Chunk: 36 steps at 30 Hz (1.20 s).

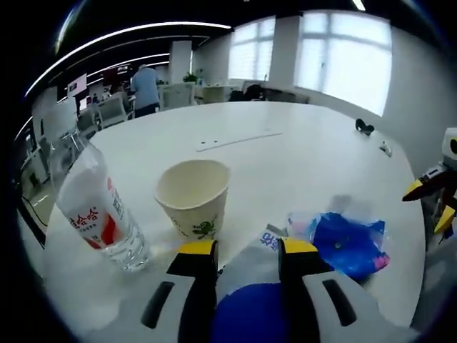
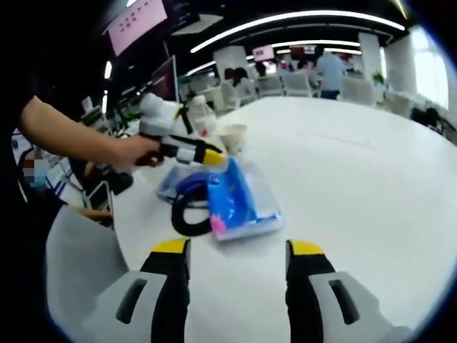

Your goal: Arrange the tabletop items into an orderly group along one side of the table until the central work area is clear of visible clutter.

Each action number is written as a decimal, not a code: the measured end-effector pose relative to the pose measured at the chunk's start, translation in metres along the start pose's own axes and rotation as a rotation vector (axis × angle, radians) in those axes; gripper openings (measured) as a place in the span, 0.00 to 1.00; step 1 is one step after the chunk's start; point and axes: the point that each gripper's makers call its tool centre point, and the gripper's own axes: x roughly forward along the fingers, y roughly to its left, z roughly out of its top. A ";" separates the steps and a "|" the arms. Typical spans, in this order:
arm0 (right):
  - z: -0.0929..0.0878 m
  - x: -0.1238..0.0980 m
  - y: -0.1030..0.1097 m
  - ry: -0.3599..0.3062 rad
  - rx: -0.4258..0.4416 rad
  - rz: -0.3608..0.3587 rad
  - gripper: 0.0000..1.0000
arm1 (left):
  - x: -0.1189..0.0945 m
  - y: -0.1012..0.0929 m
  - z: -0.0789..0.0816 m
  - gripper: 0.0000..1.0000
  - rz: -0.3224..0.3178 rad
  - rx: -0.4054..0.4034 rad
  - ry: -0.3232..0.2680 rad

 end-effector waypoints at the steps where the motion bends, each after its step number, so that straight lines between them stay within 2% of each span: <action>1: 0.000 0.001 -0.001 0.002 0.003 -0.003 0.47 | -0.001 -0.001 0.000 0.30 -0.005 0.004 0.000; 7: 0.001 0.007 0.002 0.004 0.011 -0.002 0.44 | -0.006 -0.012 0.003 0.27 -0.052 0.001 -0.013; 9: 0.000 0.009 0.004 0.007 0.012 0.002 0.44 | -0.007 -0.020 0.008 0.28 -0.090 0.002 -0.041; 13: -0.005 0.010 0.007 0.026 0.001 0.002 0.43 | -0.008 -0.023 0.008 0.29 -0.108 0.016 -0.042; 15: -0.006 0.010 0.007 0.031 0.002 0.003 0.42 | -0.008 -0.029 0.008 0.30 -0.138 -0.006 -0.046; 18: -0.008 0.011 0.007 0.036 0.003 0.003 0.42 | -0.008 -0.035 0.004 0.30 -0.162 0.004 -0.036; 24: -0.010 0.011 0.006 0.042 0.009 -0.001 0.42 | 0.002 -0.040 -0.006 0.24 -0.184 0.026 0.010; 31: -0.013 0.011 0.004 0.046 0.026 -0.011 0.42 | 0.014 -0.042 -0.003 0.16 -0.199 0.048 0.032; 36: -0.015 0.012 0.003 0.048 0.033 -0.014 0.41 | 0.015 -0.048 -0.003 0.02 -0.225 0.074 0.042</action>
